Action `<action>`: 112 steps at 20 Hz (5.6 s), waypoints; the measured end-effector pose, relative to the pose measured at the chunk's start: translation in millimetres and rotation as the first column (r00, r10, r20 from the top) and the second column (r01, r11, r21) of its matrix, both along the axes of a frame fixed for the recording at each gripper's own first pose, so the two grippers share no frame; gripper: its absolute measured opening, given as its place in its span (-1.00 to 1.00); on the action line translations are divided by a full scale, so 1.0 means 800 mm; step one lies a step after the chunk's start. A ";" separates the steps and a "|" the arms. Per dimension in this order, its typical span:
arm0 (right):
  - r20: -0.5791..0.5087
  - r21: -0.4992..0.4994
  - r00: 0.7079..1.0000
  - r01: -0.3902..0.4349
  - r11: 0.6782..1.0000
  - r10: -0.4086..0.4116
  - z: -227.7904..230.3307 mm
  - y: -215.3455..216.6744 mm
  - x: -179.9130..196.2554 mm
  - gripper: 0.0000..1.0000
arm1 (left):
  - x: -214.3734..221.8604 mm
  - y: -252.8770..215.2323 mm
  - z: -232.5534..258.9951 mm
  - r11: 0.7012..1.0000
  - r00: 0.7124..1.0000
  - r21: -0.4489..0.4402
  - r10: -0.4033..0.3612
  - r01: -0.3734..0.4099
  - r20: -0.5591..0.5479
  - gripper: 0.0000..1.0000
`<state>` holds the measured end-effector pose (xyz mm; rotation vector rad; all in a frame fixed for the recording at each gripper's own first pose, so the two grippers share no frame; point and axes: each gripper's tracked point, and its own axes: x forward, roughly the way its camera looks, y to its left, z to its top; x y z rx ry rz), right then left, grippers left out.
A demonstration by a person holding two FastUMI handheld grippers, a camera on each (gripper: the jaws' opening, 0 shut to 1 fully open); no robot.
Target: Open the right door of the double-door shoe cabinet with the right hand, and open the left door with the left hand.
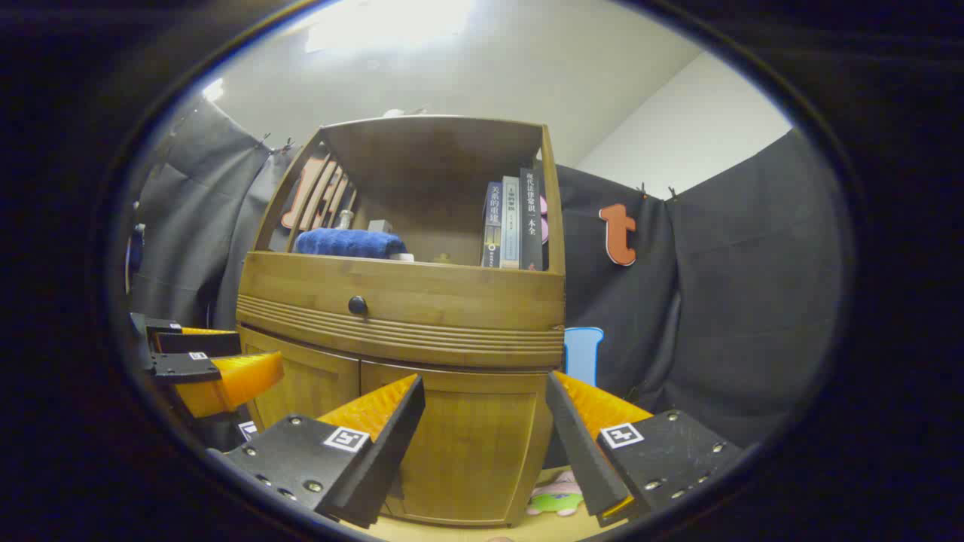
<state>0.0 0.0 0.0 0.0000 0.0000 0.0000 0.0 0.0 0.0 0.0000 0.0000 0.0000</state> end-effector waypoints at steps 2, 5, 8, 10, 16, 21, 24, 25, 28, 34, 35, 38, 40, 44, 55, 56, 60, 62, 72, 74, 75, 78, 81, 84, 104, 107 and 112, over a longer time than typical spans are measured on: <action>-0.003 0.000 1.000 -0.013 1.000 0.013 -0.003 0.004 0.004 0.92 | -0.001 0.007 0.001 1.000 1.000 -0.003 0.026 -0.026 0.001 0.97; 0.000 0.018 0.999 -0.042 0.999 0.042 -0.003 0.014 0.009 0.89 | -0.007 0.017 0.001 0.998 0.998 0.000 0.062 -0.062 -0.005 0.97; -0.011 0.028 0.997 -0.076 0.997 0.077 -0.013 0.027 0.014 0.91 | -0.016 0.028 0.001 0.995 0.995 0.003 0.096 -0.096 -0.005 0.97; -0.027 0.032 0.995 -0.095 0.995 0.096 -0.022 0.035 0.017 0.87 | -0.021 0.036 0.000 0.993 0.993 0.003 0.117 -0.117 -0.004 0.97; -0.071 0.058 0.986 -0.147 0.987 0.151 -0.053 0.066 0.026 0.92 | -0.040 0.067 -0.005 0.983 0.983 0.014 0.184 -0.184 -0.025 0.97; -0.127 0.069 0.974 -0.178 0.982 0.186 -0.088 0.095 0.040 0.96 | -0.055 0.103 -0.005 0.968 0.967 0.035 0.251 -0.250 -0.034 0.97; -0.166 0.089 0.964 -0.194 0.977 0.206 -0.113 0.111 0.050 0.92 | -0.064 0.123 -0.003 0.956 0.956 0.051 0.291 -0.289 -0.034 0.97; -0.179 0.093 0.961 -0.198 0.976 0.212 -0.122 0.117 0.052 0.92 | -0.067 0.129 -0.002 0.952 0.952 0.056 0.304 -0.302 -0.034 0.97; -0.227 0.097 0.947 -0.210 0.973 0.227 -0.153 0.133 0.057 0.89 | -0.079 0.151 0.001 0.936 0.938 0.076 0.346 -0.343 -0.027 0.97; -0.309 0.086 0.920 -0.225 0.970 0.241 -0.202 0.160 0.074 0.87 | -0.106 0.196 0.010 0.893 0.898 0.108 0.439 -0.436 -0.007 0.97; -0.323 0.079 0.916 -0.223 0.972 0.237 -0.211 0.162 0.078 0.86 | -0.111 0.202 0.010 0.887 0.892 0.109 0.453 -0.449 -0.007 0.97; -0.363 0.064 0.900 -0.232 0.971 0.239 -0.237 0.174 0.080 0.48 | -0.124 0.221 0.007 0.867 0.872 0.115 0.490 -0.486 -0.013 0.97; -0.386 0.048 0.896 -0.219 0.975 0.220 -0.255 0.175 0.085 0.12 | -0.133 0.232 0.006 0.853 0.858 0.120 0.513 -0.507 -0.018 0.97; -0.439 0.043 0.876 -0.203 0.978 0.201 -0.286 0.175 0.085 -0.23 | -0.148 0.252 0.007 0.829 0.835 0.133 0.550 -0.543 -0.016 0.97; -0.453 0.070 0.871 -0.176 0.982 0.189 -0.302 0.176 0.088 -0.39 | -0.148 0.258 -0.011 0.848 0.850 0.106 0.525 -0.520 -0.032 0.97; -0.460 0.076 0.869 -0.166 0.983 0.182 -0.303 0.175 0.089 -0.39 | -0.147 0.257 -0.015 0.856 0.858 0.098 0.512 -0.507 -0.038 0.97; -0.461 0.093 0.872 -0.133 0.987 0.162 -0.302 0.176 0.085 -0.51 | -0.132 0.252 -0.023 0.886 0.885 0.077 0.462 -0.458 -0.055 0.97; -0.452 0.119 0.876 -0.129 0.984 0.170 -0.301 0.177 0.085 -0.51 | -0.121 0.245 -0.021 0.899 0.898 0.084 0.436 -0.430 -0.060 0.97; -0.413 0.145 0.874 -0.214 0.966 0.255 -0.293 0.167 0.050 -0.51 | -0.088 0.181 -0.017 0.950 0.951 0.064 0.308 -0.305 -0.035 0.97; -0.401 0.159 0.872 -0.235 0.959 0.280 -0.291 0.163 0.036 -0.51 | -0.086 0.171 -0.016 0.955 0.956 0.069 0.291 -0.288 -0.033 0.97; -0.395 0.163 0.871 -0.247 0.955 0.292 -0.288 0.159 0.029 -0.51 | -0.084 0.166 -0.016 0.958 0.959 0.070 0.282 -0.279 -0.033 0.97; -0.387 0.168 0.866 -0.272 0.947 0.317 -0.282 0.146 0.007 -0.51 | -0.081 0.153 -0.018 0.965 0.967 0.072 0.254 -0.251 -0.032 0.97; -0.385 0.174 0.861 -0.285 0.943 0.332 -0.276 0.130 -0.015 -0.52 | -0.080 0.139 -0.021 0.972 0.973 0.070 0.228 -0.225 -0.039 0.97; -0.386 0.187 0.859 -0.283 0.941 0.335 -0.270 0.111 -0.038 -0.52 | -0.080 0.130 -0.025 0.976 0.977 0.071 0.210 -0.207 -0.040 0.97; -0.412 0.100 0.907 -0.051 0.994 0.088 -0.245 -0.058 -0.140 -0.54 | -0.058 0.044 -0.068 0.999 0.994 0.011 0.036 -0.035 -0.107 0.97; -0.395 0.110 0.917 -0.004 0.994 0.048 -0.237 -0.080 -0.138 -0.54 | -0.053 0.033 -0.072 1.000 0.994 0.002 0.019 -0.019 -0.112 0.96; -0.398 0.109 0.917 0.081 0.991 -0.031 -0.240 -0.129 -0.151 -0.55 | -0.043 0.020 -0.082 1.000 0.992 -0.013 -0.002 0.000 -0.125 0.97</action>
